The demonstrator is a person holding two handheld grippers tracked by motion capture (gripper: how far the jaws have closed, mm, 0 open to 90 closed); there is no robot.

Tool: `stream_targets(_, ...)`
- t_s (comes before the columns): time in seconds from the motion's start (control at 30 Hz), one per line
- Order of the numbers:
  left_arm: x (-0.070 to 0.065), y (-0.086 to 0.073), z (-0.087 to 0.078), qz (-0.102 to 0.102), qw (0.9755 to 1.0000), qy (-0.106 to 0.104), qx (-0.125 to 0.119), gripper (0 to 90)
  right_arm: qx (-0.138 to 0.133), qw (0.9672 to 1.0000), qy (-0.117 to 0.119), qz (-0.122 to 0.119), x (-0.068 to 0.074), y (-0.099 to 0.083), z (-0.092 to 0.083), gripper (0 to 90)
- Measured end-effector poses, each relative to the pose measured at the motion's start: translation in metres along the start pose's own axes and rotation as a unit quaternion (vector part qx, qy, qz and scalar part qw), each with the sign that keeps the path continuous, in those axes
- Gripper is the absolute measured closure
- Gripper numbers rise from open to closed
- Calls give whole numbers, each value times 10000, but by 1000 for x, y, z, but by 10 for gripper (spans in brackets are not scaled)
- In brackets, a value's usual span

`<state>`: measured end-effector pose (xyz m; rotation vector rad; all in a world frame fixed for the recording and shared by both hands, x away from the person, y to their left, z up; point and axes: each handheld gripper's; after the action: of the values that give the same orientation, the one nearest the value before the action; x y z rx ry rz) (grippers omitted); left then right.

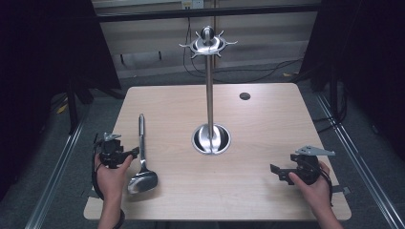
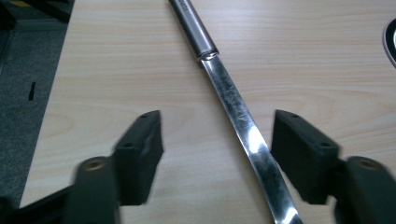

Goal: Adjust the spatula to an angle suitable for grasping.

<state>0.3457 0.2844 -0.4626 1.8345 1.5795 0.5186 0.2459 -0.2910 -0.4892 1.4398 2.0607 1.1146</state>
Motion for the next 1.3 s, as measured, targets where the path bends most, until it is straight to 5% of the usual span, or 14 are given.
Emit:
stream_targets(0.13, -4, 6, -1, 132, 9993, 352, 54, 661, 21, 10000, -35, 11, 2, -6, -6, 35)
stream_targets(0.2, -1, 8, 3, -130, 9997, 185, 86, 726, -3, 10000, 38, -77, 6, -5, -8, 33)
stream_targets(0.3, -3, 10, 10, 44, 9993, 302, 210, 763, -28, 9999, 0, -169, 10, -3, -12, 32)
stream_targets(0.47, 11, 14, 27, -52, 9988, 244, 428, 857, -72, 9999, -55, -128, 7, -4, -21, 27)
stream_targets(0.7, 10, 18, 41, 6, 9983, 129, 563, 885, 35, 9997, -25, -242, 6, -12, -24, 22)
stream_targets(1.03, -6, 20, 61, -47, 9981, -10, 615, 856, -154, 9997, 50, -171, 2, -5, -24, 22)
stream_targets(1.13, -11, 22, 63, 123, 9974, -56, 708, 852, -134, 9997, 131, -128, 2, -5, -20, 22)
stream_targets(1.3, -19, 25, 67, 126, 9975, -121, 680, 840, -65, 9997, 184, -153, 3, -5, -15, 22)
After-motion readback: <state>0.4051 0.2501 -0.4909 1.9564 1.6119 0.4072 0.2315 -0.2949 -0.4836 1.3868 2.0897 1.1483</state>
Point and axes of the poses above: each handheld gripper's, and its own axes: z roughly forward along the jaws, y roughly out of its top, x roughly to its left, and after that the axes turned 4 degrees about -z, right-handed
